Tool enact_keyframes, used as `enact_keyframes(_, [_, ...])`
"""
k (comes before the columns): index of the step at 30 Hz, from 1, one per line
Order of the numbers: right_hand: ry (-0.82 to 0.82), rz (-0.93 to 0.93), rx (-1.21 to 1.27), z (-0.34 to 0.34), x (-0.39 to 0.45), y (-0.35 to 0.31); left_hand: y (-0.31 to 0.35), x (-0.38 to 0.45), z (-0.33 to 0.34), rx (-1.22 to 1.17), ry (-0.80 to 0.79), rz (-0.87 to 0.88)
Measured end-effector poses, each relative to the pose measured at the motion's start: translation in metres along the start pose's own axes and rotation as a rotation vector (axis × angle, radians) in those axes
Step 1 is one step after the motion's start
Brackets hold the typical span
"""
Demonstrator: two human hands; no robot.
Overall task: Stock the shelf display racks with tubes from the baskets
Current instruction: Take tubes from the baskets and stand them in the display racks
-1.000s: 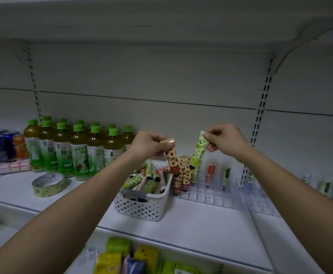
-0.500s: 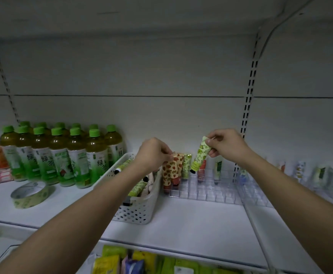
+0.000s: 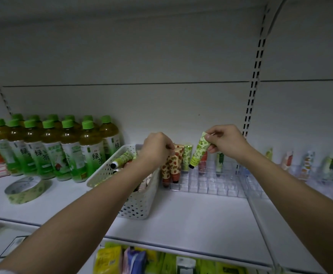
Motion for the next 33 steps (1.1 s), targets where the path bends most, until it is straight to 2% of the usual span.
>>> enact_keyframes(6, [-0.002, 0.0, 0.007, 0.002, 0.005, 0.001, 0.008, -0.002, 0.007, 0.104, 0.014, 0.054])
enact_keyframes(14, [0.009, -0.014, -0.055, 0.0, 0.005, 0.001, 0.013, -0.004, 0.023, 0.206, -0.108, 0.085])
enact_keyframes(20, [0.031, -0.109, -0.29, 0.0, 0.003, -0.021, 0.014, -0.016, -0.013, 0.187, 0.071, 0.125])
enact_keyframes(22, [0.041, -0.139, -0.379, 0.005, 0.004, -0.026, 0.003, -0.028, -0.016, 0.204, 0.021, 0.06])
enact_keyframes(25, [0.058, -0.166, -0.478, 0.015, 0.009, -0.03, -0.018, -0.053, -0.004, 0.166, -0.165, -0.069])
enact_keyframes(28, [0.058, -0.192, -0.586, 0.026, 0.018, -0.031, -0.024, -0.077, 0.017, 0.095, -0.335, -0.117])
enact_keyframes(33, [0.072, -0.251, -0.748, 0.044, 0.03, -0.035, -0.025, -0.082, 0.025, 0.049, -0.351, -0.161])
Point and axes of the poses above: each hand's wrist, its own x-axis towards the middle knuckle, its own z-axis out of the palm, y = z × x, the point moved 8 cm from there along x, towards the middle knuckle, and after that the axes turned 15 degrees about z, right-handed, at the moved point
